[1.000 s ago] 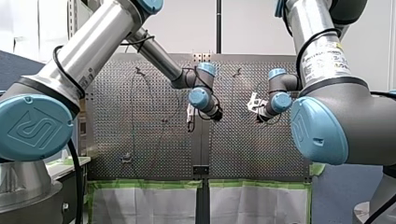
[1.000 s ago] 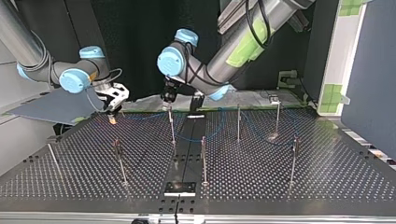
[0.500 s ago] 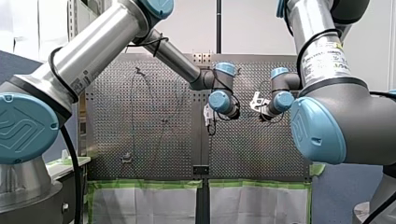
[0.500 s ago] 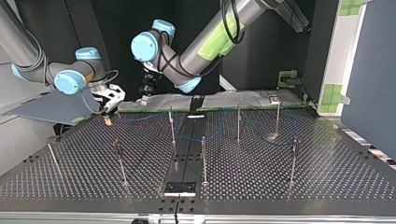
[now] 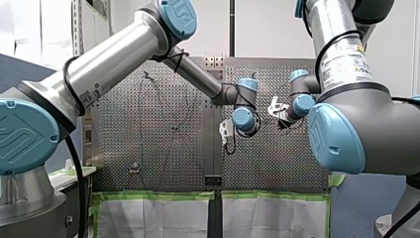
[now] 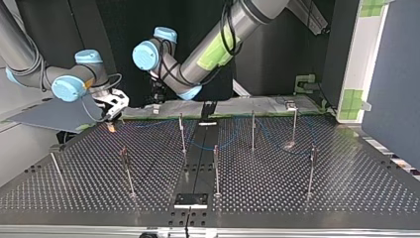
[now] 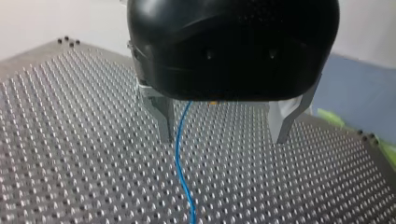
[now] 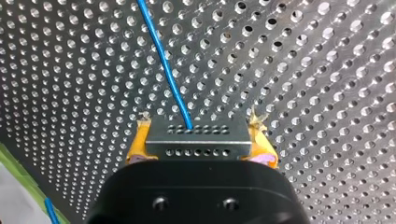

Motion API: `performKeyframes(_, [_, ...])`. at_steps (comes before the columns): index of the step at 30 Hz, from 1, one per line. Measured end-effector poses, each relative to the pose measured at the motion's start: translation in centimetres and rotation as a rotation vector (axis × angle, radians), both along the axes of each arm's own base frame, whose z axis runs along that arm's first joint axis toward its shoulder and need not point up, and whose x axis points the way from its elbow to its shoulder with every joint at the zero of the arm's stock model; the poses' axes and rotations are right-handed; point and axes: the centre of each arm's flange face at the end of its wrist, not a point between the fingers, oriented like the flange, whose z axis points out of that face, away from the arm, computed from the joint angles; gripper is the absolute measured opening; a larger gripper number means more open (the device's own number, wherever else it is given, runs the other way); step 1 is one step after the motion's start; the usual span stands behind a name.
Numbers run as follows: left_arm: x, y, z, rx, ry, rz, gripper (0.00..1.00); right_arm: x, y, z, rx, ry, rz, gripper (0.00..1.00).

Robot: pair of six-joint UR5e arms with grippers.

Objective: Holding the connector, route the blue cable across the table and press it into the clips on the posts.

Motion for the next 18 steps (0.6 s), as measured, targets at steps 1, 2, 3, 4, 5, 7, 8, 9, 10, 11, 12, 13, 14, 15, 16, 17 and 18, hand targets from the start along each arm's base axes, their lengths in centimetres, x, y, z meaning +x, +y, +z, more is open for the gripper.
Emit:
performKeyframes(1, [0.2, 0.0, -0.2, 0.001, 0.000, 0.008, 1.00, 0.0, 0.0, 0.0, 0.002, 0.003, 0.001, 0.00])
performKeyframes(2, [0.5, -0.1, -0.5, 0.003, 0.000, 0.018, 1.00, 0.0, 0.1, 0.0, 0.004, 0.007, 0.002, 0.00])
performKeyframes(3, [0.7, -0.1, -0.7, 0.004, 0.000, 0.026, 1.00, 0.0, 0.1, 0.0, 0.005, 0.010, 0.004, 0.00])
performKeyframes(4, [0.9, -0.1, -1.0, 0.005, 0.000, 0.034, 1.00, 0.0, 0.1, 0.0, 0.006, 0.013, 0.005, 0.00])
performKeyframes(5, [1.1, -0.2, -1.3, 0.006, -0.001, 0.045, 1.00, 0.0, 0.2, 0.0, 0.007, 0.015, 0.008, 0.00])
performKeyframes(7, [1.5, -0.3, -1.7, 0.003, -0.004, 0.059, 1.00, 0.1, 0.3, 0.0, 0.008, 0.015, 0.015, 0.00])
performKeyframes(8, [1.7, -0.4, -2.0, -0.003, -0.008, 0.069, 1.00, 0.2, 0.3, 0.0, 0.008, 0.015, 0.020, 0.00])
performKeyframes(9, [1.9, -0.5, -2.2, -0.007, -0.012, 0.077, 1.00, 0.3, 0.4, 0.0, 0.007, 0.015, 0.024, 0.00])
performKeyframes(10, [2.1, -0.6, -2.4, -0.012, -0.016, 0.084, 1.00, 0.4, 0.4, 0.0, 0.007, 0.015, 0.028, 0.00])
performKeyframes(11, [2.4, -0.7, -2.6, -0.019, -0.022, 0.095, 1.00, 0.5, 0.4, 0.0, 0.008, 0.014, 0.033, 0.00])
performKeyframes(12, [2.6, -0.8, -2.8, -0.022, -0.026, 0.103, 1.00, 0.6, 0.5, 0.0, 0.008, 0.013, 0.037, 0.00])
performKeyframes(13, [2.8, -0.9, -3.0, -0.025, -0.030, 0.110, 1.00, 0.6, 0.5, 0.0, 0.008, 0.013, 0.041, 0.00])
performKeyframes(14, [3.1, -1.0, -3.1, -0.029, -0.035, 0.121, 1.00, 0.7, 0.6, 0.0, 0.009, 0.012, 0.046, 0.00])
performKeyframes(15, [3.3, -1.1, -3.0, -0.033, -0.040, 0.129, 1.00, 0.8, 0.6, 0.1, 0.009, 0.011, 0.049, 0.00])
performKeyframes(16, [3.5, -1.1, -2.9, -0.036, -0.045, 0.137, 1.00, 0.9, 0.7, 0.1, 0.009, 0.010, 0.053, 0.00])
performKeyframes(17, [3.8, -1.2, -2.6, -0.042, -0.053, 0.149, 1.00, 1.0, 0.7, 0.1, 0.009, 0.009, 0.057, 0.00])
performKeyframes(18, [4.0, -1.2, -2.4, -0.046, -0.059, 0.157, 1.00, 1.0, 0.7, 0.1, 0.010, 0.008, 0.060, 0.00])
